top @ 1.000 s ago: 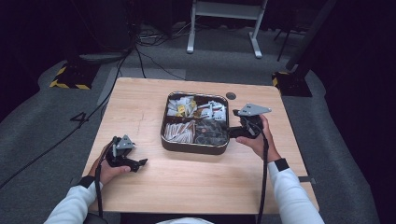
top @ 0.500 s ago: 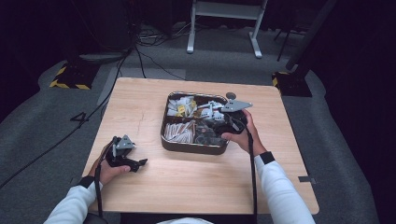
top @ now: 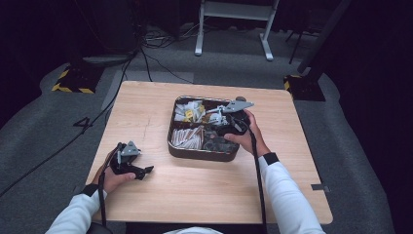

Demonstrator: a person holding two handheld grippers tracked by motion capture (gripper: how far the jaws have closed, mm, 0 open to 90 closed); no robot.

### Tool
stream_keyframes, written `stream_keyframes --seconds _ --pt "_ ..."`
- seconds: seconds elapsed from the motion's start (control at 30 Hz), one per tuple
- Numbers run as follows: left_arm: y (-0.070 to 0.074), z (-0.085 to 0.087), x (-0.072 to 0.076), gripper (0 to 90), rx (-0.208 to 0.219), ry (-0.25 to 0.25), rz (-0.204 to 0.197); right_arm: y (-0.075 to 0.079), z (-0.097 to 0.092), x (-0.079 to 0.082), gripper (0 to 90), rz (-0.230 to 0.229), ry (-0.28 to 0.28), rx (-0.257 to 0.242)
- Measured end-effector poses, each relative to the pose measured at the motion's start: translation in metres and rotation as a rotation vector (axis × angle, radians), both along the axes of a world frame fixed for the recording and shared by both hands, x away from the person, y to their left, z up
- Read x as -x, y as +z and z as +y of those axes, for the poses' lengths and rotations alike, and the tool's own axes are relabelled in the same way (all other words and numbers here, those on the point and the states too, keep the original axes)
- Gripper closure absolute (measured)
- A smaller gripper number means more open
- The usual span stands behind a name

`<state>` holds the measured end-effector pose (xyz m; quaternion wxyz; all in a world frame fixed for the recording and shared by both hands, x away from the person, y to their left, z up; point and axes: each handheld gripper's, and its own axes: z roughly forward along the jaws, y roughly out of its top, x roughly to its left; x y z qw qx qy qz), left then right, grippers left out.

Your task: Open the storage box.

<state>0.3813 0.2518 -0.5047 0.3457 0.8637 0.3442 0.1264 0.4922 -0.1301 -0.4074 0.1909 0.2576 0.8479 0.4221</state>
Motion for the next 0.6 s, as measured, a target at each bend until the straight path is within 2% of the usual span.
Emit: stream_keyframes --seconds 0.33,0.6 --pt "0.0 0.0 0.001 12.5 -0.002 0.001 0.0 -0.012 0.023 -0.015 26.1 0.04 0.015 0.019" --pt "0.0 0.0 0.002 12.6 0.001 0.01 -0.001 -0.019 0.03 -0.027 29.3 0.061 0.002 0.032"
